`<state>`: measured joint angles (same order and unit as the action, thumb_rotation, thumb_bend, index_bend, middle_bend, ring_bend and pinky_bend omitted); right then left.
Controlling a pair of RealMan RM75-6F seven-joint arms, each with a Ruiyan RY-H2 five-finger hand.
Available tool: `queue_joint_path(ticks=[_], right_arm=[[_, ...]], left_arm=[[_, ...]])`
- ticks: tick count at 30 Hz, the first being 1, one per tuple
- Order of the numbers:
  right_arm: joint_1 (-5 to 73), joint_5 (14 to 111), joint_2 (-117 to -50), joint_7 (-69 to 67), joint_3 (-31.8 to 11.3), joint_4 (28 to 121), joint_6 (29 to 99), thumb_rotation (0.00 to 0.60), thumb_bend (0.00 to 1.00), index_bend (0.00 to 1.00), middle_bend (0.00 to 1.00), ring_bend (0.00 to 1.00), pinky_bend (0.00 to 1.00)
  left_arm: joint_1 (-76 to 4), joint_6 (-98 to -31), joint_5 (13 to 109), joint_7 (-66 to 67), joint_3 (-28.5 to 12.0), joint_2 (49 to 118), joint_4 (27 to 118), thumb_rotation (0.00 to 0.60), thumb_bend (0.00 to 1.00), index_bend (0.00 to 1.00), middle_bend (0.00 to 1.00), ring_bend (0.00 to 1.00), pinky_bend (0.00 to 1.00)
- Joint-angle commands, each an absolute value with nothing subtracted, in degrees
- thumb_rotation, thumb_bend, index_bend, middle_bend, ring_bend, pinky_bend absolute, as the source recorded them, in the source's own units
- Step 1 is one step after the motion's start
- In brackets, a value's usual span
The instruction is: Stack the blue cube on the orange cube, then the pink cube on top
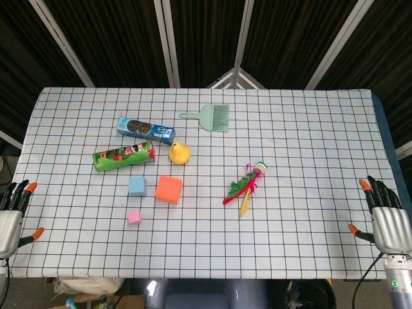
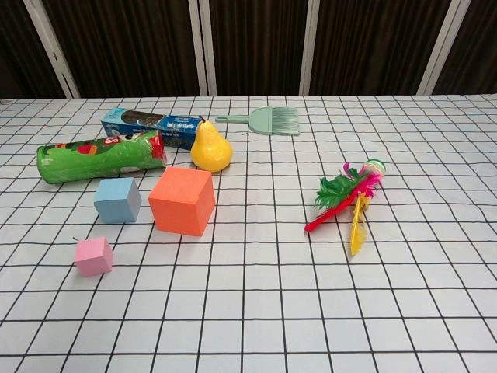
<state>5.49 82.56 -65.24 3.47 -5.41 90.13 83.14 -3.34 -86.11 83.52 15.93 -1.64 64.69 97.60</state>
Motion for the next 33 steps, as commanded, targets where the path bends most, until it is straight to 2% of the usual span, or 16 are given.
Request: queue_joint_path(ticks=[1, 8, 24, 29, 33], right_arm=[[5.41, 82.91, -65.2, 3.44, -5.25, 90.12, 83.37, 0.6, 0.07, 0.02, 0.02, 0.03, 0.14], [4.94, 83.35, -65.04, 3.6, -4.9, 90.54, 84.08, 0.6, 0.07, 0.02, 0.02, 0.03, 0.14], [4.36, 83.26, -64.21, 3.17, -4.5, 91.68, 84.13, 0.6, 0.07, 0.02, 0.02, 0.03, 0.14], [4.74, 83.16, -63.86, 2.25, -4.3, 91.8, 82.91, 0.6, 0.07, 0.02, 0.02, 0.03, 0.14], [5.16, 83.37, -63.93, 1.85, -4.18, 91.49, 82.12, 0.6, 0.07, 0.02, 0.02, 0.03, 0.14]], left_arm=[[-3.19, -86.06, 83.22, 16.12, -1.57, 64.58, 98.09, 0.6, 0.15, 0.0, 0.04, 0.0, 0.15], [-2.99, -85.95, 81.41, 17.63, -2.02, 64.36, 99.51, 0.6, 0.15, 0.0, 0.04, 0.0, 0.16], [-3.3, -86.31, 84.93, 16.23, -1.09, 64.95, 98.17, 0.6, 0.15, 0.0, 0.04, 0.0, 0.18], [-4.75, -83.24, 85.38, 16.34, -0.49, 64.67, 99.62, 0.6, 0.15, 0.0, 0.04, 0.0, 0.18], [-8.24, -78.03, 83.35, 18.94, -1.9, 63.13, 104.02, 0.6, 0.15, 0.0, 0.06, 0.01, 0.21]])
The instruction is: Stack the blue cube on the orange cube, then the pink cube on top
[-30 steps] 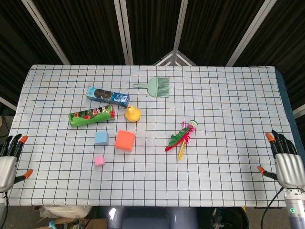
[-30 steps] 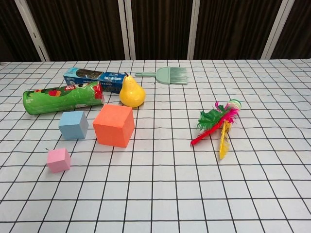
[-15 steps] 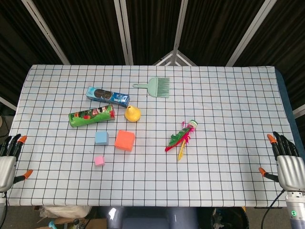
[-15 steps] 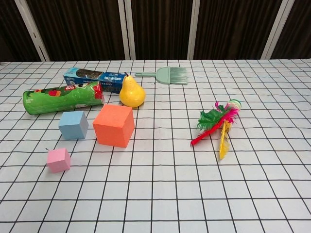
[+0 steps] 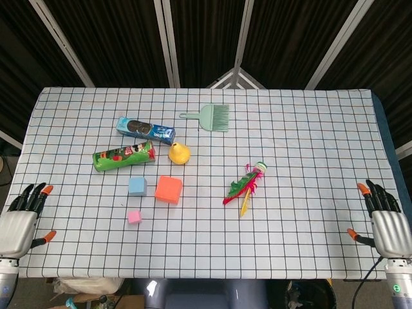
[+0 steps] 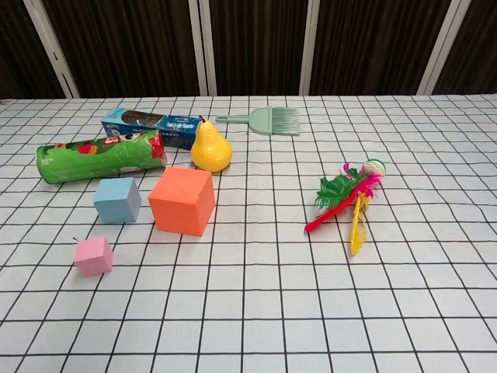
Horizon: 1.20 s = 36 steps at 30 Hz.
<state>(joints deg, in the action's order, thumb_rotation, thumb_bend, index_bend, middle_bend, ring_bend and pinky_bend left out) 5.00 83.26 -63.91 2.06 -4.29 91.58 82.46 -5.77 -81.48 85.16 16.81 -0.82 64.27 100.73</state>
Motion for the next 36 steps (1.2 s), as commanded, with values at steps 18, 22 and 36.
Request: queue_joint_path(ticks=[18, 22, 36], right_arm=[[6.31, 84.59, -63.59, 0.33, -3.17, 91.13, 79.8, 0.6, 0.07, 0.02, 0.02, 0.03, 0.14], [6.43, 84.19, -63.46, -0.15, -3.31, 90.97, 79.52, 0.6, 0.07, 0.02, 0.02, 0.03, 0.14], [6.33, 83.61, -62.81, -1.98, -3.26, 90.88, 79.15, 0.6, 0.07, 0.02, 0.02, 0.03, 0.14]], left_arm=[[-23.21, -69.99, 58.71, 49.38, -10.14, 78.66, 110.37, 0.6, 0.13, 0.23, 0.75, 0.7, 0.81], [-25.93, -70.01, 55.16, 51.69, -11.22, 81.43, 110.04, 0.6, 0.13, 0.26, 0.76, 0.71, 0.82], [-29.67, -75.06, 50.15, 55.67, -11.63, 84.75, 110.3, 0.6, 0.18, 0.26, 0.76, 0.71, 0.83]])
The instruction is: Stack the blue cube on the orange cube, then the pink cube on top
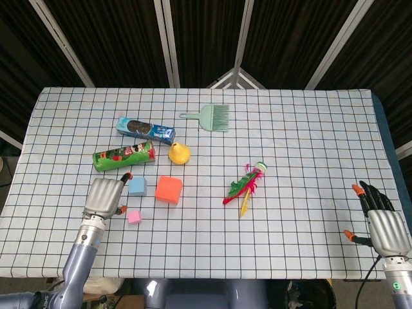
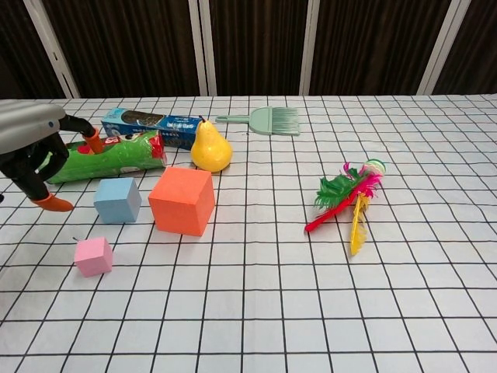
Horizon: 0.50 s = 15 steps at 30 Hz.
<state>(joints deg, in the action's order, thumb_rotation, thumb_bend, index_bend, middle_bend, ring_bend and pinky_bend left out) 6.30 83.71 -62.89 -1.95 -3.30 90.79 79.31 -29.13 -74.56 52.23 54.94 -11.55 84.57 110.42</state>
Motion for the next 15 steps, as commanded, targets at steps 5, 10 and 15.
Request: queue_joint_path(ticks=[5, 10, 15], right_arm=[[6.69, 82.55, -62.7, -1.78, -3.37, 91.14, 77.94, 0.6, 0.07, 0.02, 0.02, 0.03, 0.14], [6.86, 81.73, -62.75, -1.18, -3.57, 91.23, 77.45, 0.6, 0.07, 0.02, 0.02, 0.03, 0.14], [7.09, 81.15, -62.85, -0.81, -3.64, 91.18, 76.85, 0.6, 0.07, 0.02, 0.02, 0.03, 0.14]], left_arm=[[-31.0, -74.7, 46.69, 53.88, -12.82, 86.39, 106.51, 0.6, 0.2, 0.26, 0.76, 0.71, 0.83], [-32.18, -74.74, 44.68, 52.3, -13.51, 88.45, 103.6, 0.6, 0.23, 0.27, 0.76, 0.71, 0.83], [-33.24, -75.92, 43.55, 52.62, -13.42, 90.52, 101.74, 0.6, 0.24, 0.28, 0.76, 0.72, 0.83]])
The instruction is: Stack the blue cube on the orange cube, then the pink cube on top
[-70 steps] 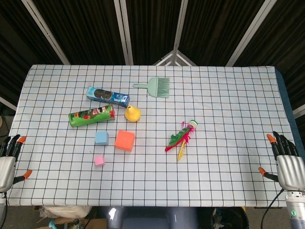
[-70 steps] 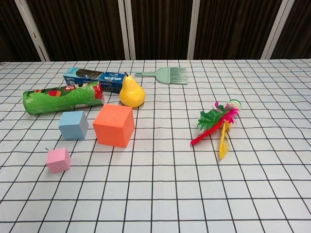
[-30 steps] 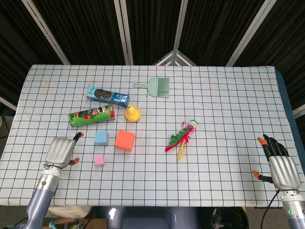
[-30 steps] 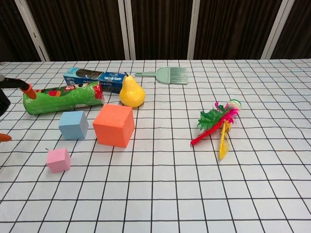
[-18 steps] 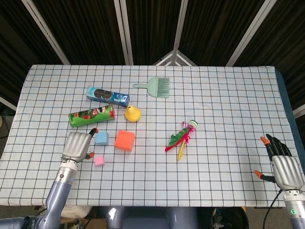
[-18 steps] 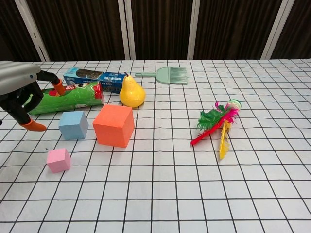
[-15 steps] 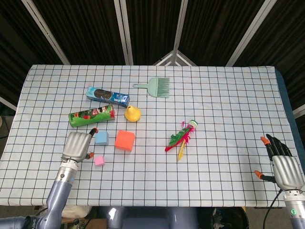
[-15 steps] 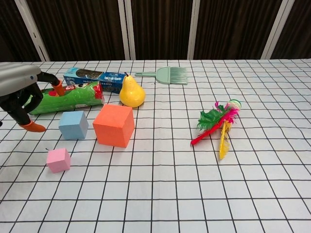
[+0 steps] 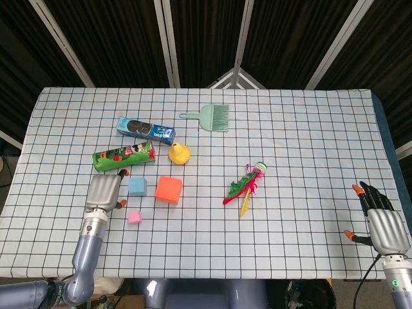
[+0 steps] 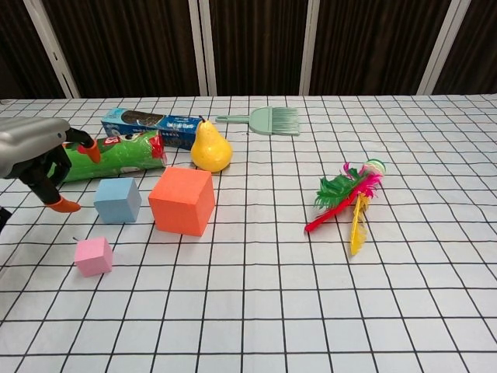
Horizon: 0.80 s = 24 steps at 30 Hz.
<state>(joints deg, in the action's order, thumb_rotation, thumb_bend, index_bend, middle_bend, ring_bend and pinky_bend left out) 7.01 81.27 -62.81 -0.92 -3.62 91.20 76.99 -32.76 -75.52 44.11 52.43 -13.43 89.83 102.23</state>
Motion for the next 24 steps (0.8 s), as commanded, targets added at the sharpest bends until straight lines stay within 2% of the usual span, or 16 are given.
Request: queue_joint_path(ticks=[1, 24], right_arm=[[7.13, 81.11, -62.87, -0.75, -3.64, 91.18, 76.76, 0.6, 0.07, 0.02, 0.02, 0.03, 0.14], [7.58, 80.29, -62.77, -0.99, -3.65, 91.25, 75.66, 0.6, 0.07, 0.02, 0.02, 0.03, 0.14]], left_arm=[[-33.4, -75.92, 43.41, 52.61, -13.42, 90.73, 101.59, 0.6, 0.24, 0.28, 0.76, 0.72, 0.83], [-38.05, -75.32, 39.12, 53.1, -14.02, 95.53, 94.95, 0.6, 0.27, 0.31, 0.76, 0.72, 0.83]])
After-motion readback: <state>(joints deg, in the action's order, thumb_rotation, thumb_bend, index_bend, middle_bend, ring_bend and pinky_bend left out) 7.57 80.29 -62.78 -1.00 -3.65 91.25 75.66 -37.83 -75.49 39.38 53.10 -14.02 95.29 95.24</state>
